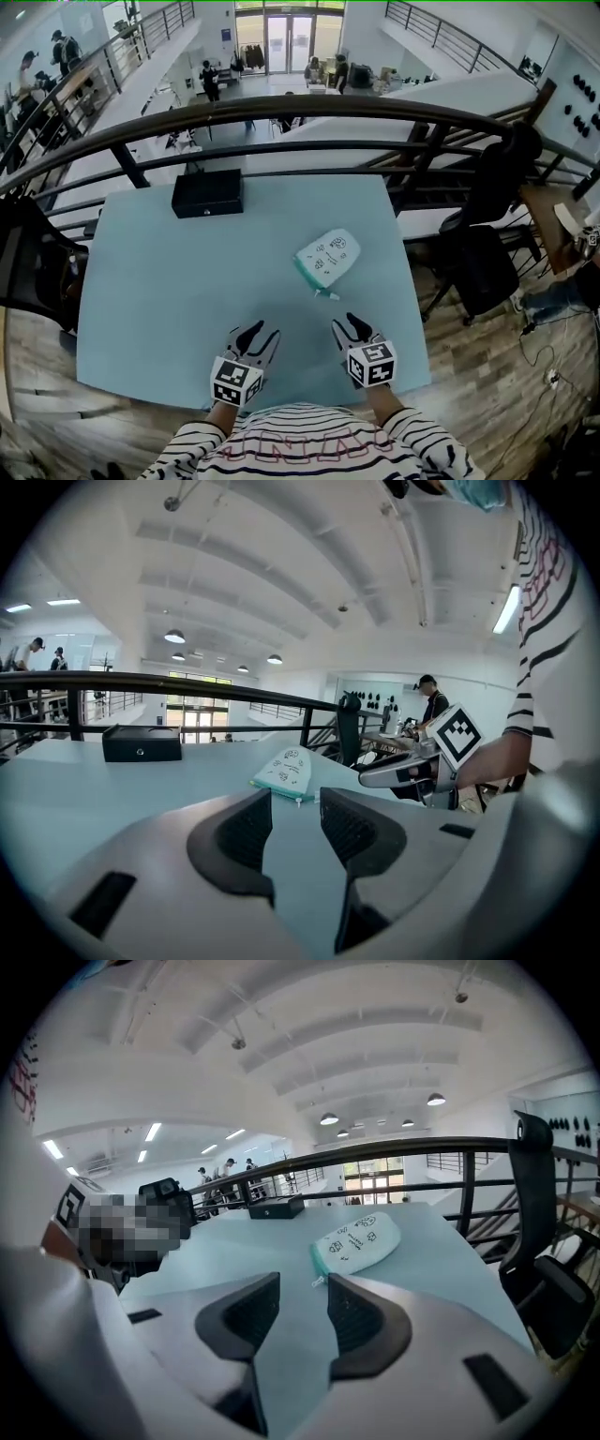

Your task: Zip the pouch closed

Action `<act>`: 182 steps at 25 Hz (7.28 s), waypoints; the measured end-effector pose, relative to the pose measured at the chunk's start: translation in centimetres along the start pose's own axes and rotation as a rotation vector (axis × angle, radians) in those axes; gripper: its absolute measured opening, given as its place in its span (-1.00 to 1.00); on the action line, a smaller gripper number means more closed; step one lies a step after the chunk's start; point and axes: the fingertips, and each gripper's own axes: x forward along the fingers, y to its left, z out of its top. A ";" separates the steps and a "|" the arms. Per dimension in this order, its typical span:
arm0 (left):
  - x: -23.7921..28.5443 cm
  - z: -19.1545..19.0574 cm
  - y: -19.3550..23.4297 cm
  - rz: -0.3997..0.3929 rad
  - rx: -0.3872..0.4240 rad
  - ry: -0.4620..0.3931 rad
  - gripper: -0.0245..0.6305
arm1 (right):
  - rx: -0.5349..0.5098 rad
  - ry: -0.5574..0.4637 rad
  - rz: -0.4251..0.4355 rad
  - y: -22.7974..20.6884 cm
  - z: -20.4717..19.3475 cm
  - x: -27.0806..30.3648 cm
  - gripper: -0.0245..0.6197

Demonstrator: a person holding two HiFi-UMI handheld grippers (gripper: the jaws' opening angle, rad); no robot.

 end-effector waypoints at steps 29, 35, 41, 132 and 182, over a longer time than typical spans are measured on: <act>-2.5 -3.5 1.6 0.264 -0.121 0.057 -0.50 | -0.203 0.262 0.106 -5.3 -4.1 12.8 -0.41; -2.5 -3.6 1.8 0.260 -0.117 0.064 -0.50 | -0.256 0.273 0.100 -5.4 -4.2 12.7 -0.75; -2.6 -3.7 1.5 0.247 -0.115 0.067 -0.50 | -0.187 0.237 0.131 -4.0 -3.3 11.0 -0.80; 5.0 2.3 -9.8 -0.455 -0.151 0.031 -0.84 | -0.006 0.070 0.380 6.0 2.1 -6.7 -0.81; 6.8 1.9 0.1 -0.003 0.015 0.091 -0.84 | 0.084 0.040 0.363 4.2 2.2 -7.0 -0.81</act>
